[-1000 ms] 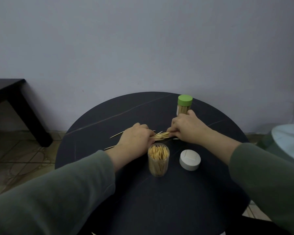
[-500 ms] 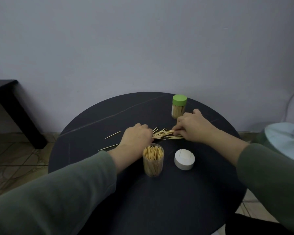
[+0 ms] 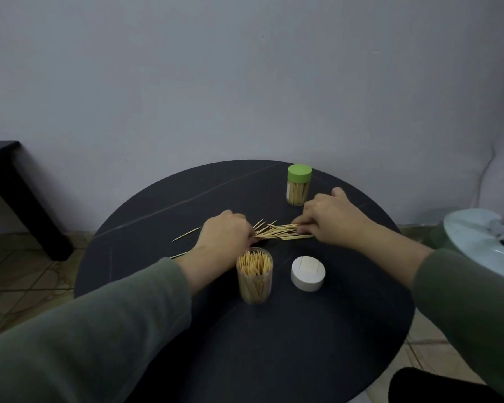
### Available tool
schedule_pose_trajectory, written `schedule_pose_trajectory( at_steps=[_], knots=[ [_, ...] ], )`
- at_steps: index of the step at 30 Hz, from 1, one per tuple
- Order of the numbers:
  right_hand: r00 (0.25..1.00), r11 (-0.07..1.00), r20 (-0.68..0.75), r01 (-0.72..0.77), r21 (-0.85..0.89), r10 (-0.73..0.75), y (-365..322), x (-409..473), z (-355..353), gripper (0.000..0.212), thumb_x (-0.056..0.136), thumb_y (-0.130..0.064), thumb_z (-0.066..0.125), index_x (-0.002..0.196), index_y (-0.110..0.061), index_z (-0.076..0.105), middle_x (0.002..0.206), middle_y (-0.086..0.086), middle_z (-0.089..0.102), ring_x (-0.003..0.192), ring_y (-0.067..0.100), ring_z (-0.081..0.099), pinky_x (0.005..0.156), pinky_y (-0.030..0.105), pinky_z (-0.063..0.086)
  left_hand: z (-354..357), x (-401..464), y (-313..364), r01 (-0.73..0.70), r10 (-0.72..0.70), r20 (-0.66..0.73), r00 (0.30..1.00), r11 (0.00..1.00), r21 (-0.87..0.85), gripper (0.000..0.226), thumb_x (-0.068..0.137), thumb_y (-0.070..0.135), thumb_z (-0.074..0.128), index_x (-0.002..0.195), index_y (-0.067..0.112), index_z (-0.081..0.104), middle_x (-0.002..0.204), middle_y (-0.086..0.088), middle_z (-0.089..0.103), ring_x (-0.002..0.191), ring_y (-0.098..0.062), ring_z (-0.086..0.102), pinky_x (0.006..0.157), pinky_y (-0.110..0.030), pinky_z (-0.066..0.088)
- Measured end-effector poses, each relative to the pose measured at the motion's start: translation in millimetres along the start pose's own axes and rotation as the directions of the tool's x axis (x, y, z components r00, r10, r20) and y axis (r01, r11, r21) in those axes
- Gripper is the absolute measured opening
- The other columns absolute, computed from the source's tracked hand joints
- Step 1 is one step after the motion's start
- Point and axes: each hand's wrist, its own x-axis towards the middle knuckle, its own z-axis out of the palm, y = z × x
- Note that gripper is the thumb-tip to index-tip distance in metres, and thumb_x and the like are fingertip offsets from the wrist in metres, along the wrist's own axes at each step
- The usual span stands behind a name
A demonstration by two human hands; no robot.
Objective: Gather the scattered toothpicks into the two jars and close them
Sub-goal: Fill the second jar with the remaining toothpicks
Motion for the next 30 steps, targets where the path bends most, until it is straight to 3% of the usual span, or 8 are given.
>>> schedule_pose_trajectory(
  at_steps=[6, 12, 16, 23, 26, 28, 30],
  knots=[
    [0.995, 0.997, -0.086, -0.053, 0.050, 0.057, -4, -2, 0, 0.029, 0.096, -0.041, 0.051, 0.122, -0.036, 0.064, 0.112, -0.013, 0.065, 0.106, 0.011, 0.046, 0.098, 0.038, 0.025, 2, -4, -5, -0.020, 0.017, -0.088, 0.996, 0.999, -0.040, 0.031, 0.099, 0.041, 0.045, 0.123, 0.033, 0.063, 0.116, 0.006, 0.059, 0.107, -0.014, 0.050, 0.079, -0.027, 0.045],
    [0.985, 0.975, -0.094, -0.124, 0.183, 0.143, -11, -1, 4, 0.025, 0.095, -0.040, 0.055, 0.116, -0.033, 0.069, 0.107, -0.014, 0.068, 0.095, 0.005, 0.041, 0.103, 0.040, 0.024, 2, -8, -12, 0.033, -0.063, -0.136, 0.989, 0.976, -0.216, 0.027, 0.097, 0.041, 0.050, 0.113, 0.032, 0.070, 0.110, 0.008, 0.063, 0.103, -0.011, 0.055, 0.083, -0.028, 0.050],
    [0.983, 0.969, -0.077, -0.148, 0.195, 0.166, -15, -2, 4, 0.026, 0.094, -0.041, 0.056, 0.116, -0.033, 0.069, 0.110, -0.013, 0.068, 0.106, 0.010, 0.049, 0.102, 0.040, 0.025, 1, -11, -17, 0.067, -0.101, -0.113, 0.989, 0.960, -0.272, 0.028, 0.096, 0.039, 0.053, 0.115, 0.028, 0.070, 0.110, 0.011, 0.064, 0.092, -0.003, 0.050, 0.077, -0.020, 0.042],
    [0.984, 0.963, -0.063, -0.150, 0.226, 0.168, -25, -3, 3, 0.028, 0.093, -0.043, 0.057, 0.115, -0.031, 0.070, 0.110, -0.013, 0.066, 0.108, 0.011, 0.050, 0.101, 0.040, 0.027, -3, -17, -22, 0.114, -0.134, -0.049, 0.990, 0.950, -0.290, 0.026, 0.096, 0.037, 0.055, 0.112, 0.025, 0.072, 0.109, 0.012, 0.066, 0.084, -0.002, 0.051, 0.076, -0.020, 0.048],
    [0.976, 0.935, -0.106, -0.148, 0.323, 0.191, -25, -3, 1, 0.029, 0.093, -0.044, 0.056, 0.114, -0.030, 0.070, 0.109, -0.012, 0.063, 0.110, 0.012, 0.049, 0.098, 0.039, 0.028, -8, -20, -22, 0.170, -0.201, -0.022, 0.979, 0.878, -0.448, 0.027, 0.095, 0.036, 0.057, 0.113, 0.023, 0.071, 0.110, 0.014, 0.066, 0.080, -0.002, 0.055, 0.071, -0.017, 0.046],
    [0.967, 0.875, -0.117, -0.148, 0.461, 0.226, -25, -3, 0, 0.028, 0.091, -0.045, 0.058, 0.111, -0.030, 0.071, 0.103, -0.014, 0.061, 0.109, 0.012, 0.050, 0.099, 0.040, 0.029, -13, -22, -23, 0.207, -0.257, 0.006, 0.966, 0.766, -0.609, 0.027, 0.093, 0.036, 0.060, 0.112, 0.021, 0.071, 0.103, 0.014, 0.067, 0.081, -0.006, 0.060, 0.068, -0.017, 0.048],
    [0.963, 0.768, -0.110, -0.125, 0.629, 0.247, -27, -4, -2, 0.026, 0.089, -0.045, 0.061, 0.106, -0.030, 0.073, 0.096, -0.016, 0.062, 0.106, 0.011, 0.054, 0.103, 0.044, 0.033, -20, -25, -23, 0.214, -0.297, 0.022, 0.955, 0.631, -0.746, 0.024, 0.091, 0.035, 0.063, 0.109, 0.022, 0.072, 0.102, 0.011, 0.069, 0.084, -0.006, 0.060, 0.073, -0.022, 0.050]
  ],
)
